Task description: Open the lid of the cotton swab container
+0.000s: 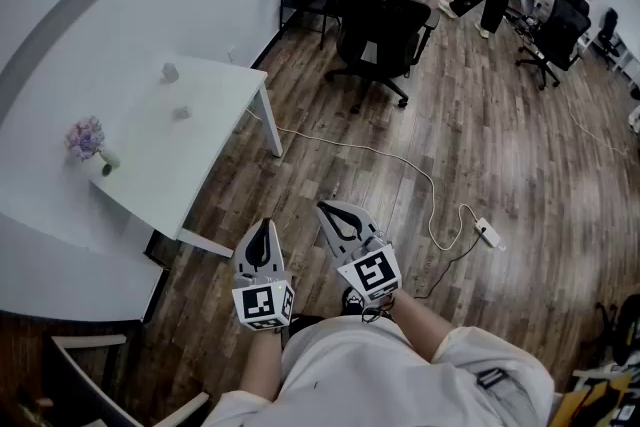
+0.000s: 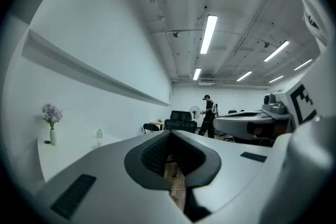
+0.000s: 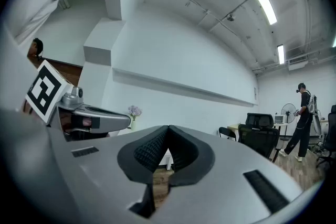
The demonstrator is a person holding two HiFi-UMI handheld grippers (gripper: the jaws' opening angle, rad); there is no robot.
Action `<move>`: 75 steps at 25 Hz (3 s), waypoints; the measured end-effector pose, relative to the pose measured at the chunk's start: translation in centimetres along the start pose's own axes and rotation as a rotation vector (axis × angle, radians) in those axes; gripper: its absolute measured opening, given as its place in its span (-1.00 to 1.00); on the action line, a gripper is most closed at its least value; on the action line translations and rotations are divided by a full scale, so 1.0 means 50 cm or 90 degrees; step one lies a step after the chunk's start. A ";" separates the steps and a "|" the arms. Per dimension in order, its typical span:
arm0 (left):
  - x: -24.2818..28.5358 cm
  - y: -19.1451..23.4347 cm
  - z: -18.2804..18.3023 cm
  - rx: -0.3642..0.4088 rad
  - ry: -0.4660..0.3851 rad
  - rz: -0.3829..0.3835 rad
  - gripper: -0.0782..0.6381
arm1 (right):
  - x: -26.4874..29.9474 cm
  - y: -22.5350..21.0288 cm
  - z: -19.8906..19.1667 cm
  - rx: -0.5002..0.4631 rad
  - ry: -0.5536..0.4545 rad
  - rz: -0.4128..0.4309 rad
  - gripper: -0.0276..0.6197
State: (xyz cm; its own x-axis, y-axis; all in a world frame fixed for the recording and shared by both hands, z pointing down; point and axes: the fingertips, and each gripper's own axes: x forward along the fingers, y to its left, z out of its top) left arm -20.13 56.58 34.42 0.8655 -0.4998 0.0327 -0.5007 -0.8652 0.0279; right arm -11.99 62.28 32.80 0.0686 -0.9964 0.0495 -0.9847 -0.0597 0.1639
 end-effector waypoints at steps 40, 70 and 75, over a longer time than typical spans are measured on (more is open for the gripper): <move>0.113 -0.323 -0.150 0.019 0.168 -0.129 -0.73 | -0.181 -0.226 -0.198 0.122 0.092 -0.014 -0.92; 0.460 0.253 -0.161 -0.019 0.170 -0.065 -0.48 | 0.457 -0.197 -0.199 0.094 0.145 0.080 -0.52; 0.487 0.344 -0.182 -0.034 0.185 -0.044 -0.48 | 0.552 -0.171 -0.211 0.104 0.155 0.100 -0.49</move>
State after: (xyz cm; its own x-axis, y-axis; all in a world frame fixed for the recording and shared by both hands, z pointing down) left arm -7.83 29.88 44.78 0.8613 -0.4005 0.3126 -0.4472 -0.8896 0.0926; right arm -0.01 35.92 43.18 -0.0687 -0.9516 0.2997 -0.9976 0.0647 -0.0230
